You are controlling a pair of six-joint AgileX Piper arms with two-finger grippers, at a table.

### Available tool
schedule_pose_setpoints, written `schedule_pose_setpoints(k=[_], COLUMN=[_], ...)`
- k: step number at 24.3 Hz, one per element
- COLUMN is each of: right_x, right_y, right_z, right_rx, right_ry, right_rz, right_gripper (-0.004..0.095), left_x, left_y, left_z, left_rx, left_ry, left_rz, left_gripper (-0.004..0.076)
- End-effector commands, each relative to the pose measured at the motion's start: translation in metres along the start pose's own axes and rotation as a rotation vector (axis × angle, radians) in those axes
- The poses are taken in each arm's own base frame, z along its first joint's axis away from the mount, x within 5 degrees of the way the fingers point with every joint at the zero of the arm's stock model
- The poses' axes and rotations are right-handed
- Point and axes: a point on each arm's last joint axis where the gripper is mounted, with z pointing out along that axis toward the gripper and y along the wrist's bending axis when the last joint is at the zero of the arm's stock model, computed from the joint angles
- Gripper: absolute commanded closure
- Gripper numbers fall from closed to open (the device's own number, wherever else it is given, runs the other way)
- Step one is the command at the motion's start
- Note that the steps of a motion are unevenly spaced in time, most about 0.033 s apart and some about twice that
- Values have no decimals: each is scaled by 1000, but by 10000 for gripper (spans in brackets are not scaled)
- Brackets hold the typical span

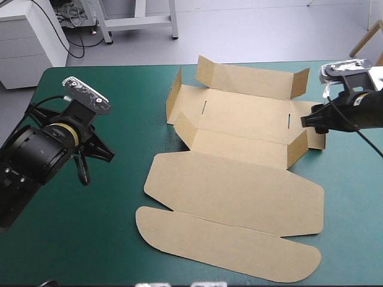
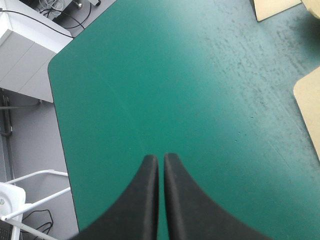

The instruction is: Fold the box

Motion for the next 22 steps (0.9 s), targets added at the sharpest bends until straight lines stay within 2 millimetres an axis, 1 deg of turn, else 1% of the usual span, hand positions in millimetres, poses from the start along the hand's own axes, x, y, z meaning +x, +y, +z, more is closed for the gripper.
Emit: schedule_pose_setpoints(k=[1,3,6,9,13,14,19,20,22], right_x=[4,11,24,34,43,42,38,37,35], right_y=[-13,-20,-24,-24,-23,-23,-24,-27,-31], right_z=[-14,-6,9,24,47,49,73,85,103], right_rx=[27,27,12,-11,-35,-44,-90,-94,-94], right_ry=[-68,-36,25,70,64,64,104,126,142], right_rz=[61,86,114,117,151,158,197,205,216], right_gripper=[274,274,274,274,274,274,274,274,274], left_x=[2,2,2,2,2,2,2,2,2], left_y=[13,14,15,15,15,15,14,14,14], left_z=[-13,-13,-13,-13,-13,-13,-13,-13,-13], left_rx=[-60,-75,-91,-89,-85,-85,-78,-78,-78], left_ry=[-5,-9,-6,-6,-6,-6,-6,-6,-6], left_rz=[-23,-19,-14,-18,-23,-23,-31,-33,-38], left_gripper=[714,714,714,714,714,714,714,714,715])
